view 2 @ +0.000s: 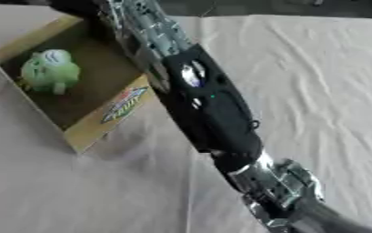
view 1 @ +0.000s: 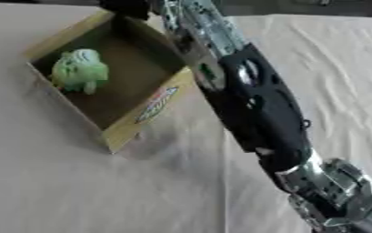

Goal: Pick up objects on the table and place them in the box.

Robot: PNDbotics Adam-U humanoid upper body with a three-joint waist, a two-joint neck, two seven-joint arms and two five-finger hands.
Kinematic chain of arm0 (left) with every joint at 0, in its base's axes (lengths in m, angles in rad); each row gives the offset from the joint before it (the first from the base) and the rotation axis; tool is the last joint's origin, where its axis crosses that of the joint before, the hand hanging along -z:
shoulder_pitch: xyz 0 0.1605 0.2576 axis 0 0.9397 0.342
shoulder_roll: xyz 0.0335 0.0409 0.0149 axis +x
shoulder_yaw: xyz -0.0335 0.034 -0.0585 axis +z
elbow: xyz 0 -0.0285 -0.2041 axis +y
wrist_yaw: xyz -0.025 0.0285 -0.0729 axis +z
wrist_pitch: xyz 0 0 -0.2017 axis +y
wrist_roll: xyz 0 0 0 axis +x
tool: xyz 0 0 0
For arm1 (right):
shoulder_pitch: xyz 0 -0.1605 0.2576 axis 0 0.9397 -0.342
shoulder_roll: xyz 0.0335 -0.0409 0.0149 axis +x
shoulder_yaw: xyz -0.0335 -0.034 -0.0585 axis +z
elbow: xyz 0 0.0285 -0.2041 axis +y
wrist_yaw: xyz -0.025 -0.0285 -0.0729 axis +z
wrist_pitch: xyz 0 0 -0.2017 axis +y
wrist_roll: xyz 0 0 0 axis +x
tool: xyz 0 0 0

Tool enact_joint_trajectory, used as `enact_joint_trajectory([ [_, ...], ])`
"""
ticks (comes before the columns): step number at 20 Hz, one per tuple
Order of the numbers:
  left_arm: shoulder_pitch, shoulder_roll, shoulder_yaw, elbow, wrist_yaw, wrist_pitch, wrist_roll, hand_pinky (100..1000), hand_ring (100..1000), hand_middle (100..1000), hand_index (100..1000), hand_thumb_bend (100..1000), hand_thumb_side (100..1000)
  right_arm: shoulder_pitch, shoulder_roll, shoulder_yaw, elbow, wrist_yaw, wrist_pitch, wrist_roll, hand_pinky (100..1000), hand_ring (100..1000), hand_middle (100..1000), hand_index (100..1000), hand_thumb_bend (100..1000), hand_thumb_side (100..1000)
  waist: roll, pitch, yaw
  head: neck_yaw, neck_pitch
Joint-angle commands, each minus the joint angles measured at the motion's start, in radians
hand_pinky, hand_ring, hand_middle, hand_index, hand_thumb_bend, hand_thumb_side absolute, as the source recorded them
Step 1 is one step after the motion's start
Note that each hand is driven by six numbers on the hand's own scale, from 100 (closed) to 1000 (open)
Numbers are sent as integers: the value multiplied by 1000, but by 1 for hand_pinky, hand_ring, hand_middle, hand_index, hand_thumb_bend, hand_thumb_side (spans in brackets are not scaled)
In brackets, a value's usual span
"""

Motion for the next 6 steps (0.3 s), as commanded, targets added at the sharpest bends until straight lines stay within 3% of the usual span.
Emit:
enact_joint_trajectory([
  [1, 0, 14, 9, -17, -5, 3, 2, 341, 546, 696, 827, 100, 719, 0, -73, -25, -135, -88, 34, -13, 913, 864, 711, 875, 222, 969, 9, -26, -5, 13, 1],
  [6, 6, 17, 15, -17, -10, 4, 9, 341, 546, 694, 826, 100, 718, 85, -186, -69, -350, -265, 93, -56, 894, 833, 685, 863, 100, 904, 11, -29, -25, 36, 9],
])
